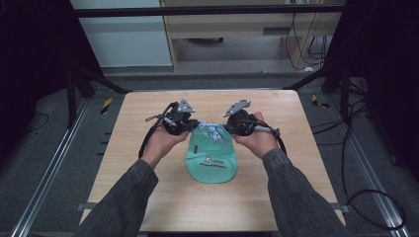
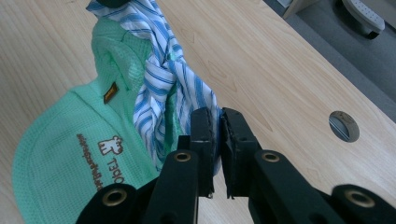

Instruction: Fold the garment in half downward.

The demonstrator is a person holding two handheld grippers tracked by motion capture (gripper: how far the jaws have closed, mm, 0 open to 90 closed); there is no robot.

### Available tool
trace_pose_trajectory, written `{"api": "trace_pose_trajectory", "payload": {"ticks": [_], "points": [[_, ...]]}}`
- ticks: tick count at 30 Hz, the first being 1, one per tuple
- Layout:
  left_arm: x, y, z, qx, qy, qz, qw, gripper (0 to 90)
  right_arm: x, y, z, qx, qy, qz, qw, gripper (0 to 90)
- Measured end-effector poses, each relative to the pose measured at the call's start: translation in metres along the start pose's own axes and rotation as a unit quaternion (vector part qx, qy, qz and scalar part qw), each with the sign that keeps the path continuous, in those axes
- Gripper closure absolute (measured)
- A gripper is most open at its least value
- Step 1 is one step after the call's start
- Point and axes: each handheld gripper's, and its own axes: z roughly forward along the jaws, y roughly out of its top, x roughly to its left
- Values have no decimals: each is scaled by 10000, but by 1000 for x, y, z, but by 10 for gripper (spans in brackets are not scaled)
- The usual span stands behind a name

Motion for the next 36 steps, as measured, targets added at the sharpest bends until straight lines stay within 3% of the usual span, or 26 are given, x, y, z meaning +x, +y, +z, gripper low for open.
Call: {"api": "trace_pose_trajectory", "payload": {"ticks": [6, 13, 36], "points": [[7, 1, -1, -71, 13, -124, 9999, 865, -1, 5, 0, -37, -60, -8, 10000, 837], [6, -8, 6, 3, -48, -19, 10000, 863, 0, 1, 10, -13, 15, -85, 10000, 837], [-24, -39, -5, -92, -14, -20, 10000, 864, 28, -21, 9, 17, 86, -341, 9994, 836]]}}
